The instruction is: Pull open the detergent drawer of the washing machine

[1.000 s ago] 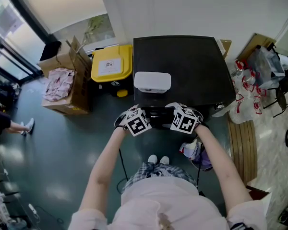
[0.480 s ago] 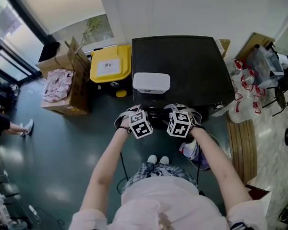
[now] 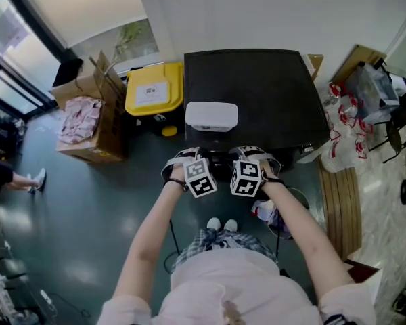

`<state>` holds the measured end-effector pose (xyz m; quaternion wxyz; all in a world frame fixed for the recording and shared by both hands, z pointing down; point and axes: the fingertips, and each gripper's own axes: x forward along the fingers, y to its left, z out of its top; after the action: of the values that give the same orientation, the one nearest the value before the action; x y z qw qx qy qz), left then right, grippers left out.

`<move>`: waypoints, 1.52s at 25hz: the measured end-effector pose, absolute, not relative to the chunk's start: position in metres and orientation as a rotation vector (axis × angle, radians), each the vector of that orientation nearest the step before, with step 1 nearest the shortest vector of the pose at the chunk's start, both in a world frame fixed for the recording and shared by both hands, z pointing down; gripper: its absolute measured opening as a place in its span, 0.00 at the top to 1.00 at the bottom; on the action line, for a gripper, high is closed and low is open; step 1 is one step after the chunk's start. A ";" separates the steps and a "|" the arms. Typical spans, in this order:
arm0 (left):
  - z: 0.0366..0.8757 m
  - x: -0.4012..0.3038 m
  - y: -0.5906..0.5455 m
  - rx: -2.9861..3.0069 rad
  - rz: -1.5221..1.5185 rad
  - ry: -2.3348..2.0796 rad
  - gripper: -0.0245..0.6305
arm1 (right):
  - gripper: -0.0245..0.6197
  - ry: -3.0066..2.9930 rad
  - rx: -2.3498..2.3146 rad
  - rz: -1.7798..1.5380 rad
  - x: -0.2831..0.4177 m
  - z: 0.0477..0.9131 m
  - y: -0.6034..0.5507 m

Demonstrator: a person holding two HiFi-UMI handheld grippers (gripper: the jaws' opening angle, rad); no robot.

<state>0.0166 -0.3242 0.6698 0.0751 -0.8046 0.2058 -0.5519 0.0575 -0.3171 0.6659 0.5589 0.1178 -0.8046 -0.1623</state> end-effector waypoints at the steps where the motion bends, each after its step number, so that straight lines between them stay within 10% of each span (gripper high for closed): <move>1: 0.670 0.016 -0.324 -2.404 -1.657 0.615 0.84 | 0.83 -1.892 0.278 -0.383 0.057 0.665 -0.318; 38: 0.668 0.029 -0.203 -2.423 -1.653 0.384 0.87 | 0.88 -1.914 0.181 -0.221 0.070 0.665 -0.203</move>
<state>0.0292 -0.2028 0.6681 0.0916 -0.8157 0.1292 -0.5563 0.0704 -0.2029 0.6646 0.5673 0.0770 -0.8145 -0.0941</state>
